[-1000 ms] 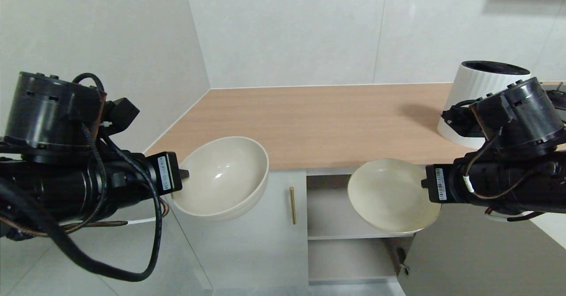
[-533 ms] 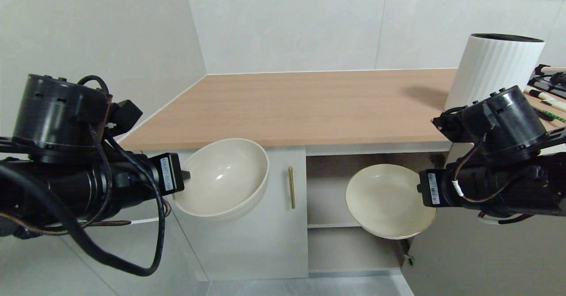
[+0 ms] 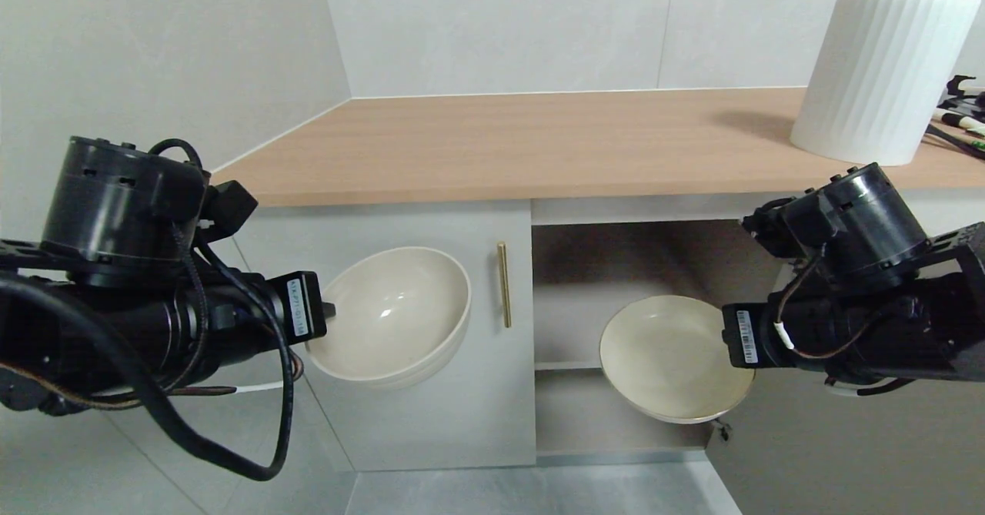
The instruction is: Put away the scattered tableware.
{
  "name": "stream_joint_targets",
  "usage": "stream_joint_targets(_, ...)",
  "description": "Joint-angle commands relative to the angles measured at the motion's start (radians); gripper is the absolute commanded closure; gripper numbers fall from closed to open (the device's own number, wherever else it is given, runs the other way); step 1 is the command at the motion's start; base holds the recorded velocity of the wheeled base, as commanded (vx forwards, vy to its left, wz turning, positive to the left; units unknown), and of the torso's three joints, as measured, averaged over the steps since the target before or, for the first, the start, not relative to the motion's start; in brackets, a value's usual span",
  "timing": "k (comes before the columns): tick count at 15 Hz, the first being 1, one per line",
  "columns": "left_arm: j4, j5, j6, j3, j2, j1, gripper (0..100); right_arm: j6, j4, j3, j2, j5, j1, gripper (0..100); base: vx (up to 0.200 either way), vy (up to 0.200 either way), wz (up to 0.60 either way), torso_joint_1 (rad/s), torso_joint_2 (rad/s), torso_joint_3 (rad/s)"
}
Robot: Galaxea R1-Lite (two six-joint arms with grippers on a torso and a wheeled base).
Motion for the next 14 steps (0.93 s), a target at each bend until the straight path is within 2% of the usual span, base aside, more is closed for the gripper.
stream_joint_targets(1,0.000,0.000,0.000,0.000,0.007,0.000,100,0.000,0.000,0.000,0.007,0.000,0.000,100,0.000,0.000,0.00,-0.032,0.35,0.320)
stream_joint_targets(3,0.000,0.000,0.000,0.000,0.007,0.000,100,0.000,0.000,0.000,0.010,0.000,0.000,100,0.000,0.000,-0.30,-0.015,0.16,0.141)
stream_joint_targets(7,0.000,0.000,0.000,0.000,0.007,-0.001,100,0.002,-0.022,0.010,0.036,0.001,-0.003,100,0.000,0.000,0.00,-0.001,0.01,0.010)
stream_joint_targets(9,0.000,0.000,0.000,0.000,0.009,-0.003,100,-0.005,-0.042,0.007,0.094,0.006,-0.039,100,0.000,0.000,0.00,0.000,0.00,0.000)
stream_joint_targets(14,-0.002,0.000,0.001,0.000,0.006,-0.003,100,-0.009,-0.264,-0.040,0.343,0.008,-0.099,100,0.000,0.000,0.00,0.000,0.00,0.000)
